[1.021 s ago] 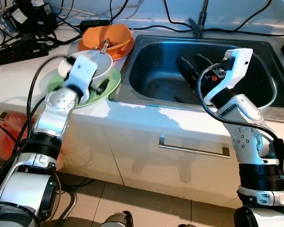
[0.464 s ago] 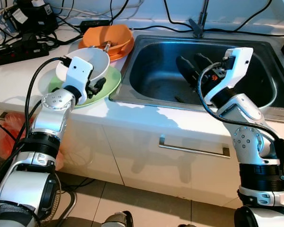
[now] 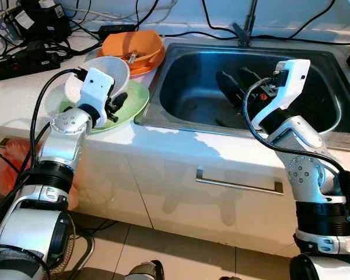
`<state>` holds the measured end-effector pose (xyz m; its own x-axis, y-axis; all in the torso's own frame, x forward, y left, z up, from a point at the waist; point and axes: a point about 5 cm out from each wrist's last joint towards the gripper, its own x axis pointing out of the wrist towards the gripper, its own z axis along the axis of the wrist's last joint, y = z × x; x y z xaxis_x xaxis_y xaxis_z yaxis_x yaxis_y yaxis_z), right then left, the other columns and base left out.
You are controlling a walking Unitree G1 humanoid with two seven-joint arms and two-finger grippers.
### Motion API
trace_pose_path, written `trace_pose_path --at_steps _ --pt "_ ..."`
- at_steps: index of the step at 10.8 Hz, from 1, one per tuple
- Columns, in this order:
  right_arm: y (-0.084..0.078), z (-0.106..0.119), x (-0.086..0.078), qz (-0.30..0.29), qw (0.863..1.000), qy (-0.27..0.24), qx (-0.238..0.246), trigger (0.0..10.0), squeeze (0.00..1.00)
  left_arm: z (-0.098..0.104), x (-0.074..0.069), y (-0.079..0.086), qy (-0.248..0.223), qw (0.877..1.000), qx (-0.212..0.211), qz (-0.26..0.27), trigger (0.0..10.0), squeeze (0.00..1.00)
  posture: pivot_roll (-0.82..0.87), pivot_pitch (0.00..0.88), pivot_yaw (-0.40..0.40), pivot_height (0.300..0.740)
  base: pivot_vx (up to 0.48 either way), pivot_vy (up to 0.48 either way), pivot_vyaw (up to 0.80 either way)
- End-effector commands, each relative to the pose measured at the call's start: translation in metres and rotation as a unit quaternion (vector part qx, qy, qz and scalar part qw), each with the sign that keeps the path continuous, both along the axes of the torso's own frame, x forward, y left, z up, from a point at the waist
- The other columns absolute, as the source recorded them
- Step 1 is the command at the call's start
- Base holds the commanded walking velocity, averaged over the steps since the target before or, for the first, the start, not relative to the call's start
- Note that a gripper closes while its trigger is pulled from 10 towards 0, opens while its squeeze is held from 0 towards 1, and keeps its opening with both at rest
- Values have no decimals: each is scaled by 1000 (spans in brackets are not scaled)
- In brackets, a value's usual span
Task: Kitchen organization
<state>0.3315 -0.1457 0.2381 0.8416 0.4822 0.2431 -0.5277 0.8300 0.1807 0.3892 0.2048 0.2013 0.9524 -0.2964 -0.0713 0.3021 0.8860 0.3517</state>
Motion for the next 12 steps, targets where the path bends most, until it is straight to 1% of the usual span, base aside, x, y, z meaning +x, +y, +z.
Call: trace_pose_path --at_steps 1,2,4,6,7,9,11,12 --pt "3 -2 0 10 1000 7 -8 10000 0 6 1 4 -8 1000 -8 3 0 0 54 71 92 740 0 0 0" --pt "3 -2 0 8 1000 8 -8 10000 0 8 1 4 -12 1000 -9 1 0 0 52 70 95 740 0 0 0" --pt "-1 -1 2 0 1000 9 -8 10000 0 12 -3 9 -22 1000 -8 0 0 0 55 71 92 740 0 0 0" --pt "-2 -2 3 -2 1000 10 -9 10000 0 15 -4 8 -29 1000 -11 -3 0 0 58 69 88 740 0 0 0" --pt "-2 -2 4 -3 1000 11 -9 10000 0 17 -4 8 -41 999 -7 -2 0 0 58 69 88 740 0 0 0" --pt "-3 -3 5 -7 1000 13 -9 10000 0 15 -6 5 -44 999 -6 -6 0 0 55 68 91 740 0 0 0" --pt "-4 -4 5 -10 1000 15 -8 10000 0 18 -7 6 -56 998 -10 -1 0 0 56 65 91 740 0 0 0" --pt "-4 -3 6 -10 1000 15 -7 10000 0 25 -7 8 -83 996 -4 10 0 0 58 63 90 740 0 0 0"
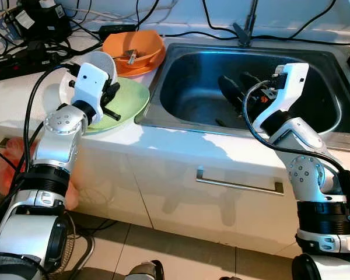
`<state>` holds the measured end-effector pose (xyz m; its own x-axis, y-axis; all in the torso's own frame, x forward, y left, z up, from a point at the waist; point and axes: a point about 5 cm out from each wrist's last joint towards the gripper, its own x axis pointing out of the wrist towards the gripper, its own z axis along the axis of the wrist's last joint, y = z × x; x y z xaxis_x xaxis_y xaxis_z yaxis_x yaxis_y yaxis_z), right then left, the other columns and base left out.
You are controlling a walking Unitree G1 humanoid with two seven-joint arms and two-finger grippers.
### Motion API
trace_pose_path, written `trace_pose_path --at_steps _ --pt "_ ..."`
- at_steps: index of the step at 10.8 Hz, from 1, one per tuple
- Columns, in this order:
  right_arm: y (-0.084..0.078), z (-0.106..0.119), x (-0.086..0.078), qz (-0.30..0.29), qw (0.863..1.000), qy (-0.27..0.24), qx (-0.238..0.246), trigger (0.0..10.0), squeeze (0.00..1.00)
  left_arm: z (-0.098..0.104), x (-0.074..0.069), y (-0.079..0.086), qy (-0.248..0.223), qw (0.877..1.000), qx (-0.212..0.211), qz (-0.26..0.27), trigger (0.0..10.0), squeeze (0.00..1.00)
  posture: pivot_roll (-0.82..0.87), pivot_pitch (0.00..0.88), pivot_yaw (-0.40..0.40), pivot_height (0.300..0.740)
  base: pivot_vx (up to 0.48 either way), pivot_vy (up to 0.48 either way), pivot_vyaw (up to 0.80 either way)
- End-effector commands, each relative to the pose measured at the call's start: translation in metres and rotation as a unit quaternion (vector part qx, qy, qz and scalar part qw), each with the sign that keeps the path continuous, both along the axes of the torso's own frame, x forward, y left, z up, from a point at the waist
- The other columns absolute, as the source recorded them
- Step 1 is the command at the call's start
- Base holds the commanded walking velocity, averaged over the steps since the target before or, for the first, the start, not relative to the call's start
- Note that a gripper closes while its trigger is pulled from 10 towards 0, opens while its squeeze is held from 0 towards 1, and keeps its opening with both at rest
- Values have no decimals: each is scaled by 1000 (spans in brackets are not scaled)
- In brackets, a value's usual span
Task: Kitchen organization
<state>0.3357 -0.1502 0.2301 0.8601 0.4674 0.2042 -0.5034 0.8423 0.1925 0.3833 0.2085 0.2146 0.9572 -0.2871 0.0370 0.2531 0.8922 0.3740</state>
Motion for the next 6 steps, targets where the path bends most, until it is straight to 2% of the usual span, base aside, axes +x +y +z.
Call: trace_pose_path --at_steps 1,2,3,4,6 --pt "1 5 3 0 1000 -5 0 10000 0 26 -5 5 -90 996 15 24 0 0 60 62 91 740 0 0 0" --pt "1 4 3 0 1000 -4 1 10000 0 43 -12 0 -171 983 67 27 0 0 62 62 88 740 0 0 0" --pt "1 4 3 0 1000 -3 1 10000 0 49 -16 -5 -200 976 82 21 0 0 63 60 87 740 0 0 0" --pt "1 3 4 0 1000 -2 2 10000 0 61 -23 -22 -252 963 94 4 0 0 67 60 84 740 0 0 0" --pt "1 3 6 -1 1000 -1 3 10000 0 45 -24 -51 -246 959 130 -55 0 0 71 59 83 740 0 0 0"
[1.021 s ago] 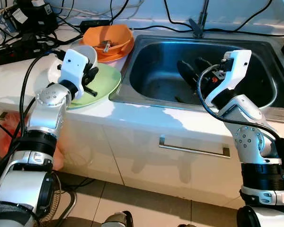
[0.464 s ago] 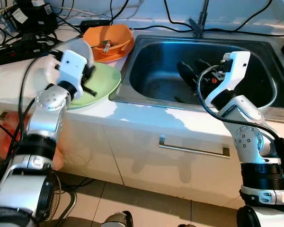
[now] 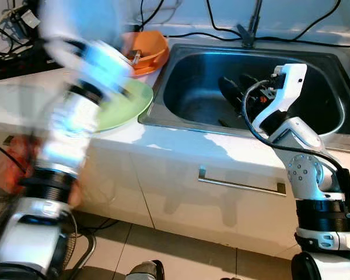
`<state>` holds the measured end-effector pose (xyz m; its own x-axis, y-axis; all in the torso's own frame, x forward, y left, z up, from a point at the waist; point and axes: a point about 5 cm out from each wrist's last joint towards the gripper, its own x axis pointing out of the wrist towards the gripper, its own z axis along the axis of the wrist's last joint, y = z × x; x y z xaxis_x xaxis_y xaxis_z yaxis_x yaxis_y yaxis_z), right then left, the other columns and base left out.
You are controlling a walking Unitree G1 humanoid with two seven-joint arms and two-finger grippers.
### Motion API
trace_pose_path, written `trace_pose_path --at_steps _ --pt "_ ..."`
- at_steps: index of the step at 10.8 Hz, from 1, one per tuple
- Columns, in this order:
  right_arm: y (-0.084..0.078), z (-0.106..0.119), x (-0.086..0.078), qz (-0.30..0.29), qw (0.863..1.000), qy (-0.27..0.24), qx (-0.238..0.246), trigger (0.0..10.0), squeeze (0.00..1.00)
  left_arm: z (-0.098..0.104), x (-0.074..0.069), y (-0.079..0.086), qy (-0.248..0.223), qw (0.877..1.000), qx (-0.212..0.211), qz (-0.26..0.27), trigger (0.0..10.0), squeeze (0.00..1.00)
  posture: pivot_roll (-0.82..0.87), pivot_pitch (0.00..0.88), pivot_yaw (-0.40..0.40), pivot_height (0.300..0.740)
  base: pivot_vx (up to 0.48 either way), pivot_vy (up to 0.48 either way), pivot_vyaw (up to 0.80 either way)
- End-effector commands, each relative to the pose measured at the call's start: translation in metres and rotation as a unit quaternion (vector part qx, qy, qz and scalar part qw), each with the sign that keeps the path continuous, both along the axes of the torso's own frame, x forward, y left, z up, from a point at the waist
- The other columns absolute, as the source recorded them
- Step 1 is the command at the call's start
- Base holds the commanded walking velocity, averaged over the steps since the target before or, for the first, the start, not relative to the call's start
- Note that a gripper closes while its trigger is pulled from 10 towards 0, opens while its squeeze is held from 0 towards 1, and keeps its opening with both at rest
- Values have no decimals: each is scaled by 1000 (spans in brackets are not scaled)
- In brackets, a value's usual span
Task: Kitchen organization
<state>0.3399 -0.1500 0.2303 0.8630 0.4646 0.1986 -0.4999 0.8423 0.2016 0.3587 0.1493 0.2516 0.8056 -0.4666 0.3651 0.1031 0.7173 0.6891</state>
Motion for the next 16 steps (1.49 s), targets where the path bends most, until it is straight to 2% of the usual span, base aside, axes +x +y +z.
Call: trace_pose_path --at_steps 1,3,4,5,8,9,13,16 --pt "-1 4 2 -3 1000 -6 2 10000 0 -2 -5 -16 -18 998 39 -35 0 0 73 59 84 740 0 0 0" --pt "-7 5 5 -31 999 -6 15 10000 0 -26 -12 -58 -9 990 90 -113 0 0 63 58 91 740 0 0 0" --pt "-16 5 9 -77 997 8 -1 10000 0 -34 -11 -70 -9 985 120 -122 0 0 56 59 94 740 0 0 0" --pt "-24 8 12 -98 995 20 -10 10000 0 -40 -11 -79 -20 979 148 -136 0 0 51 61 92 740 0 0 0" --pt "-27 18 13 -97 995 26 -1 10000 0 -52 -10 -85 -18 975 168 -143 0 0 42 74 94 740 0 0 0" --pt "-25 15 16 -76 995 63 11 10000 0 -55 -9 -88 -24 973 175 -148 0 0 41 77 93 740 0 0 0" --pt "-28 32 22 -17 996 78 -31 10000 0 -59 -10 -100 -34 970 182 -160 0 0 32 87 87 740 0 0 0" --pt "-21 32 22 23 994 87 -65 10000 0 -60 -11 -106 -37 969 179 -168 0 0 30 94 87 740 0 0 0"
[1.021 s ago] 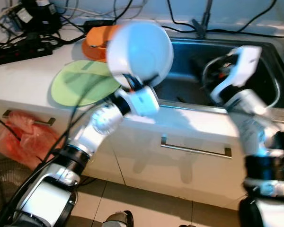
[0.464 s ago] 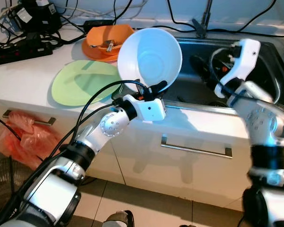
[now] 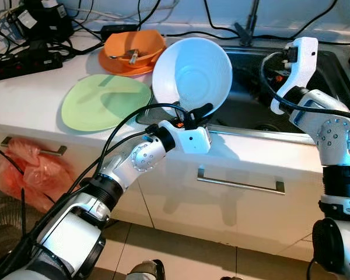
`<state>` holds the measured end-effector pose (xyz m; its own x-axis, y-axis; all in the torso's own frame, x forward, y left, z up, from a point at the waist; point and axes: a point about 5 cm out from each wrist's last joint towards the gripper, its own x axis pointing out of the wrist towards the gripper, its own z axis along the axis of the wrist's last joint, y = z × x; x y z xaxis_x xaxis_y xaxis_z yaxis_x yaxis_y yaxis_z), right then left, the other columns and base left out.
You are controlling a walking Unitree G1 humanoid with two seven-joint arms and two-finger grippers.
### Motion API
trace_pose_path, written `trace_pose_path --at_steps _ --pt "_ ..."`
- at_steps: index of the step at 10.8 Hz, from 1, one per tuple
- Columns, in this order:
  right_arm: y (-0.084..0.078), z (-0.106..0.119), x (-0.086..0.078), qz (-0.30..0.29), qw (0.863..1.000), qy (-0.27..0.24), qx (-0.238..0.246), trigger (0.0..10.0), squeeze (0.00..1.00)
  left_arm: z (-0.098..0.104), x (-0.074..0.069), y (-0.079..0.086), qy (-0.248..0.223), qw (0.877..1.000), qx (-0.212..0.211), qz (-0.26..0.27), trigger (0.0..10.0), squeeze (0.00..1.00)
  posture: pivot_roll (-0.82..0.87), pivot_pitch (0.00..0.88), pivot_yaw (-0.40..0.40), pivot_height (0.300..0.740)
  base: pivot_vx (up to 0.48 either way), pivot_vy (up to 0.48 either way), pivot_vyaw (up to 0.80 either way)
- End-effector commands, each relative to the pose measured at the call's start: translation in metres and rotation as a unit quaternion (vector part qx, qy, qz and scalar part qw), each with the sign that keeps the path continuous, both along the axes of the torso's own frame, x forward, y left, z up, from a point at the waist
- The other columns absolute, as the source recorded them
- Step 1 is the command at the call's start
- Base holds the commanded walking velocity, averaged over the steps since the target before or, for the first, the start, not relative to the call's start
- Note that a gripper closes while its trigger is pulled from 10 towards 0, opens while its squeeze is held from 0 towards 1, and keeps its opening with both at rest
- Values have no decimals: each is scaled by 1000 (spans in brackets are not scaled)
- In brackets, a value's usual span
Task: Kitchen organization
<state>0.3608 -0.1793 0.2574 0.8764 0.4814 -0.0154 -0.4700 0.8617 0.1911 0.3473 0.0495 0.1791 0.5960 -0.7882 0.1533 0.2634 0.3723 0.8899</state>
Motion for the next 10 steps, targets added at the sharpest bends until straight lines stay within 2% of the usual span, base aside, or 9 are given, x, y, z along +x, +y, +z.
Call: trace_pose_path --at_steps 1,3,5,6,7,9,10 --pt "12 0 0 38 999 9 -11 10000 0 12 0 -7 -28 999 1 -18 0 0 32 95 86 740 0 0 0" --pt "17 -9 1 70 997 30 -26 10000 0 12 -1 -12 -31 999 3 -24 0 0 33 94 88 740 0 0 0" --pt "18 -1 6 67 997 12 -32 10000 0 11 -1 -14 -31 999 3 -26 0 0 31 91 88 740 0 0 0" --pt "9 15 12 24 999 -39 -20 10000 0 11 1 -13 -30 999 -1 -18 0 0 31 91 84 740 0 0 0" --pt "3 23 13 -3 998 -65 3 10000 0 12 2 -12 -30 999 -5 -12 0 0 29 94 85 740 0 0 0" --pt "-3 38 8 -18 991 -116 66 10000 0 10 3 -10 -28 1000 -3 -8 0 0 28 92 88 740 0 0 0" --pt "-2 41 6 -9 989 -127 76 10000 0 10 4 -10 -27 1000 -2 -6 0 0 28 91 90 740 0 0 0"
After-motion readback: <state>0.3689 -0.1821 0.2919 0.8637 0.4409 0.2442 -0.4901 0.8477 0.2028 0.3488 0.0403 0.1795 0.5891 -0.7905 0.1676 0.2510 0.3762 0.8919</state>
